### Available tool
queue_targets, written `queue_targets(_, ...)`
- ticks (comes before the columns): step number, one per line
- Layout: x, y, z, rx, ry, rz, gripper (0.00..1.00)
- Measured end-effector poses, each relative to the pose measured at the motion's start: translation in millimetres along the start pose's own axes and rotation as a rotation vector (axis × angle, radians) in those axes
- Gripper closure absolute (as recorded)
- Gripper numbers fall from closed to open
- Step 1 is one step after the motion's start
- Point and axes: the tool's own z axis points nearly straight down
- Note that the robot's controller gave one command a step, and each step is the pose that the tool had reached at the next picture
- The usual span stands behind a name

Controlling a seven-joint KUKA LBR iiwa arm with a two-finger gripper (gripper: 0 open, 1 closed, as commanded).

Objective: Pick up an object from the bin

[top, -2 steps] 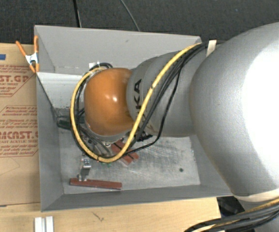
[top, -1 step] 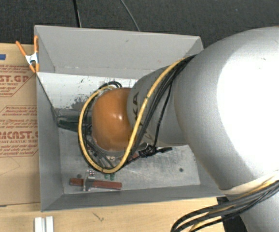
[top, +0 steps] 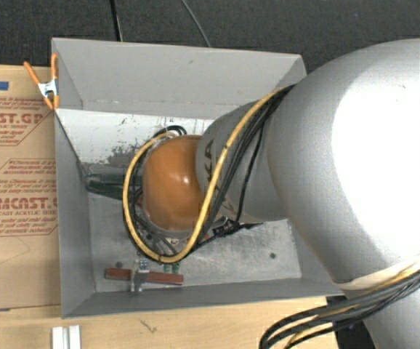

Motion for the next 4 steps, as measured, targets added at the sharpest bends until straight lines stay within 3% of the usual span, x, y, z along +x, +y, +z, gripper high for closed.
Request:
queue_targets(1,4.8,-7,-15,-0.001,0.001,0.001,0.00)
queue_targets(2,1.1,6,11,-0.004,-0.010,-0.036,0.00)
queue_targets(3,0.0,14,10,-0.005,-0.007,-0.058,1.00)
queue_targets(4,0.0,14,10,-0.005,-0.007,-0.059,1.00)
